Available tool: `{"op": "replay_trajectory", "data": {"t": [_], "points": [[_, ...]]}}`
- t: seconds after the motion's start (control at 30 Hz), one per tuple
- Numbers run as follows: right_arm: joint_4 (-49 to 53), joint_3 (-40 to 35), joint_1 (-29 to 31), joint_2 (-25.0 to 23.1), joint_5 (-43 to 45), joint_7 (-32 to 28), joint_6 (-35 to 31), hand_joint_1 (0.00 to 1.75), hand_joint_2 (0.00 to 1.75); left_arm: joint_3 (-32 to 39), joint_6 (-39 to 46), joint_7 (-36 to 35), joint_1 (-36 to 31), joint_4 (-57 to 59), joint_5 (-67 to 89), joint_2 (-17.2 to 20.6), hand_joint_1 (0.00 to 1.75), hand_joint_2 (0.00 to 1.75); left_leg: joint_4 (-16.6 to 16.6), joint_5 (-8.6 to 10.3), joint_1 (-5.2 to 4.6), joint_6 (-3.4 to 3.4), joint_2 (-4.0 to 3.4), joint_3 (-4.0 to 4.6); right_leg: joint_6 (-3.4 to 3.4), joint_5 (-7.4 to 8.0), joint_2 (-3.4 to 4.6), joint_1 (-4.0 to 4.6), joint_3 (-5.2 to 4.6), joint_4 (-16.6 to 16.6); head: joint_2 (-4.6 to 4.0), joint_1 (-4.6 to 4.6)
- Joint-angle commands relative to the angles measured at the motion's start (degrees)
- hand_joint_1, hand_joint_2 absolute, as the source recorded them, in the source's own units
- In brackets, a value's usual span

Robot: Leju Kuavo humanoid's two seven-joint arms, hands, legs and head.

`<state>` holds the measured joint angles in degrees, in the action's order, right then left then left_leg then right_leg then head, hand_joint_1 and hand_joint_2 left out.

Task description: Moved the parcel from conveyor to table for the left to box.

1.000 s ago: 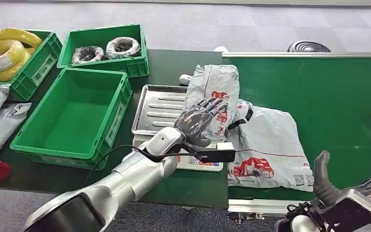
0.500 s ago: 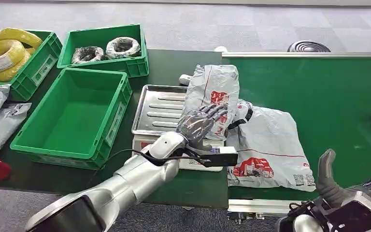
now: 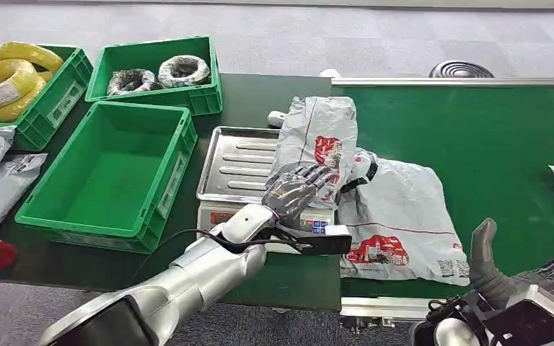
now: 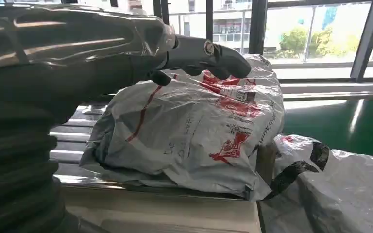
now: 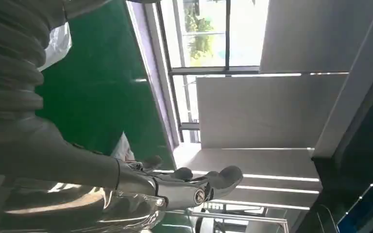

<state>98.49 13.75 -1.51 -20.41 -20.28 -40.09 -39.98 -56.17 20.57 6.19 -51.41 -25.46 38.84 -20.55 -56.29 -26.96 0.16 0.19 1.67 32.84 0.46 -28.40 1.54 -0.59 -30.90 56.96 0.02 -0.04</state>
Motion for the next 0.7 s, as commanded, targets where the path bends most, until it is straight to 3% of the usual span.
{"op": "replay_trajectory", "data": {"t": [0.03,0.13,0.37,0.53,0.6,0.63,0.67,0.7], "points": [[0.0,-1.4,-0.4,0.4,0.1,0.1,0.0,0.00,1.75,-1.2,-0.6,1.0,-1.3,4.0,-1.5,0.5,0.00,1.75,0.0,0.00,0.02,-0.03,-0.14,-0.05,-0.02,0.02,-0.04,0.03,0.04,0.0,0.00,0.00],[0.3,-1.5,-0.5,0.4,0.0,0.1,0.0,0.00,1.75,-1.0,-0.4,1.1,-1.3,4.0,-2.1,0.5,0.14,1.75,0.0,0.01,0.01,-0.03,-0.11,-0.03,-0.01,0.02,-0.05,0.03,0.03,0.0,0.00,0.00],[0.3,-1.5,-0.5,0.4,0.0,0.1,0.0,0.00,1.75,-1.0,-0.4,1.1,-1.3,4.0,-2.1,0.5,0.14,1.75,0.0,0.00,0.02,-0.04,-0.16,-0.06,-0.02,0.02,-0.08,0.03,0.06,-0.1,0.00,0.00],[-0.3,-1.7,-0.3,0.4,0.0,0.1,0.0,0.00,1.75,-1.2,-0.4,0.6,-1.5,5.0,-2.0,0.5,0.51,1.75,0.0,0.00,0.02,-0.03,-0.13,-0.05,-0.02,0.02,-0.05,0.03,0.04,0.0,0.00,0.00],[-0.4,-1.8,-0.2,0.4,0.0,0.1,0.0,0.00,1.75,-1.6,-0.4,0.1,-1.5,5.6,-1.6,0.5,0.52,1.75,0.0,0.00,0.04,-0.05,-0.19,-0.06,-0.02,0.04,-0.04,0.06,0.06,-0.1,0.00,0.00],[-0.4,-1.8,-0.2,0.4,0.0,0.1,0.0,0.00,1.75,-1.6,-0.4,0.1,-1.5,5.6,-1.6,0.5,0.75,1.75,0.0,0.01,0.01,-0.03,-0.16,-0.05,-0.01,0.03,-0.02,0.02,0.03,0.0,-0.02,0.00],[-0.4,-1.8,-0.2,0.4,0.0,0.1,0.0,0.00,1.75,-1.6,-0.4,0.1,-1.5,5.6,-1.6,0.5,1.31,1.75,0.0,0.00,0.02,-0.03,-0.13,-0.03,-0.01,0.03,-0.02,0.03,0.03,0.0,0.00,0.02],[-0.4,-2.0,-0.2,0.4,0.2,0.1,0.0,0.00,1.75,-1.5,-0.4,0.0,-1.3,6.2,-1.6,0.5,1.55,1.75,0.0,0.01,0.03,-0.05,-0.19,-0.07,-0.02,0.04,-0.05,0.05,0.06,-0.1,0.00,0.00]]}}
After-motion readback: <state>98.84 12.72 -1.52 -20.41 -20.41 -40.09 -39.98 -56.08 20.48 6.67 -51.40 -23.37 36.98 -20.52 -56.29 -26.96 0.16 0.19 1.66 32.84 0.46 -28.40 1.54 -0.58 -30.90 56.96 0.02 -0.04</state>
